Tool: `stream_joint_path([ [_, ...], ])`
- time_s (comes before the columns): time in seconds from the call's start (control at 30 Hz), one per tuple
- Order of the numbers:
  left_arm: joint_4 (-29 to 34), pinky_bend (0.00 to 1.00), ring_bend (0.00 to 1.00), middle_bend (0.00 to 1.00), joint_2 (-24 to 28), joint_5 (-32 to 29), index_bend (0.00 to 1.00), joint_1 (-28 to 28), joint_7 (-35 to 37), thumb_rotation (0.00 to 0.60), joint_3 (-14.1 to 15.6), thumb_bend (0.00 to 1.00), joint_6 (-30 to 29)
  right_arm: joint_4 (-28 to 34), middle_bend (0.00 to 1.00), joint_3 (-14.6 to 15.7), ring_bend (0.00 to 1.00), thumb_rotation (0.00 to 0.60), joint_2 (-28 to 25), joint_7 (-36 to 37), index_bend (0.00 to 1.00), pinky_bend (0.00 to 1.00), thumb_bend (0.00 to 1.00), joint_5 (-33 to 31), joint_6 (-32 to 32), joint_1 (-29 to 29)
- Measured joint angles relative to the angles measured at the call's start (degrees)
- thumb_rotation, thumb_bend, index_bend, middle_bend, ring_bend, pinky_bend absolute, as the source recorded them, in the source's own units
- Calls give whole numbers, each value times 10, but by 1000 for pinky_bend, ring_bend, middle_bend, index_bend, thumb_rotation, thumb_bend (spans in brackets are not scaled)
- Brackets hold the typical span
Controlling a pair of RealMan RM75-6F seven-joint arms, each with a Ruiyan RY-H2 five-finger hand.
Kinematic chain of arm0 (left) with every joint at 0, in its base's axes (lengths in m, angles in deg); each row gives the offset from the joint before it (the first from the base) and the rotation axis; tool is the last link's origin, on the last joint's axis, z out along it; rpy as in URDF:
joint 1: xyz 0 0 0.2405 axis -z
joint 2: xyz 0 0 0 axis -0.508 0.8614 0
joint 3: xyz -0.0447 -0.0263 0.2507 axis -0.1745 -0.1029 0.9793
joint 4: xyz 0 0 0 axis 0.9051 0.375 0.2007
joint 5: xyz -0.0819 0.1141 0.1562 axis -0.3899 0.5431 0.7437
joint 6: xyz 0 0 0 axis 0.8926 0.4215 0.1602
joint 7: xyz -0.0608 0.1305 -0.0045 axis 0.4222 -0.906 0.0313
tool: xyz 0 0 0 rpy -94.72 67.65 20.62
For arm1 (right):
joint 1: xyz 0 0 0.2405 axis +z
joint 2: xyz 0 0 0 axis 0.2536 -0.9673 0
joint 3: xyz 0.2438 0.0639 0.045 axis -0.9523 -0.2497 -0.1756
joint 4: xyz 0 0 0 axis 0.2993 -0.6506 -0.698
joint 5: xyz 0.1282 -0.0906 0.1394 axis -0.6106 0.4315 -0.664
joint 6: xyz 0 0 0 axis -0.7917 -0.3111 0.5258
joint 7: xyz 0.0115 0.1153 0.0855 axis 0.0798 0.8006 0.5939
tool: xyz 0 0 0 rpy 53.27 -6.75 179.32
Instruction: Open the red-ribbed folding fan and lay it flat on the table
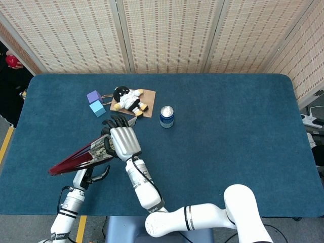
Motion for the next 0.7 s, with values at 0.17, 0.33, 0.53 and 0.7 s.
stream_joint_path([
  [0.17,-4,87,0,62,-19,-27,727,-3,-25,600,-21,650,-9,-4,210,2,71,600,-1,5,615,42,639,1,1,2],
  [0.33,-12,101,0,134,-27,-38,800,-9,-38,600,-32,721,-18,3,210,4,71,600,-9,10,615,42,638,4,2,-2],
  [0.53,-34,109,0,158,-32,-48,799,-8,-49,600,-43,716,-16,34,210,14,71,600,-33,11,615,42,639,16,8,-18],
  [0.7,-80,111,12,179,-37,-50,801,-4,-64,600,-56,715,-19,83,211,42,71,600,-75,10,614,42,639,39,15,-49],
])
